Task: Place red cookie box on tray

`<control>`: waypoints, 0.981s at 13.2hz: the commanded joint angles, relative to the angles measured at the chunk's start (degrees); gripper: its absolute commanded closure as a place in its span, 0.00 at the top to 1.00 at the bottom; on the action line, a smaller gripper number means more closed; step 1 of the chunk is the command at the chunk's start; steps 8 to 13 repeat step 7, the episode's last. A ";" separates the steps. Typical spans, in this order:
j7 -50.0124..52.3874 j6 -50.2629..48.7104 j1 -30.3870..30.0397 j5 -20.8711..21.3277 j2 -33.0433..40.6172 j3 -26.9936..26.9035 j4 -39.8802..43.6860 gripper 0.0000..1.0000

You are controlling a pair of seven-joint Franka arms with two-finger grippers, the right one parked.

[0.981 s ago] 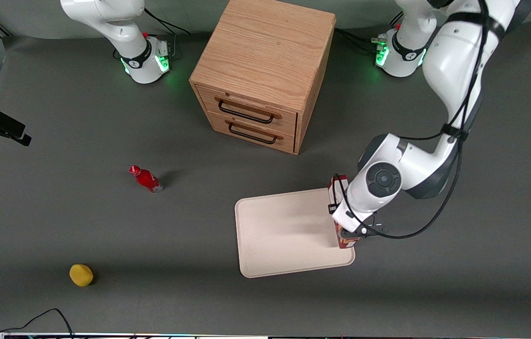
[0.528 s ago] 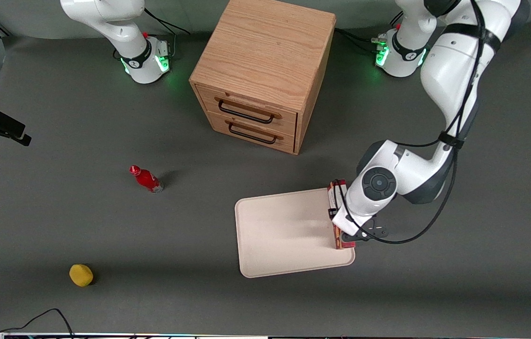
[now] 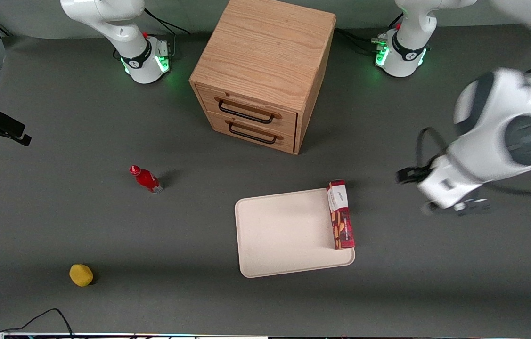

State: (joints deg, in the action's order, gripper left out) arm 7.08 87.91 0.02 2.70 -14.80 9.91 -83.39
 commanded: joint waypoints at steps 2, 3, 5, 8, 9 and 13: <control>-14.97 -5.55 0.16 -2.17 9.15 -8.22 -6.06 1.00; -15.77 -5.81 0.16 -2.17 11.09 -8.93 -7.65 1.00; -15.16 -10.27 0.34 -2.26 10.59 -9.38 -4.61 1.00; -15.25 -11.70 0.34 -1.83 8.30 -9.38 -0.03 1.00; -15.25 -11.70 0.34 -1.83 8.30 -9.38 -0.03 1.00; -15.25 -11.70 0.34 -1.83 8.30 -9.38 -0.03 1.00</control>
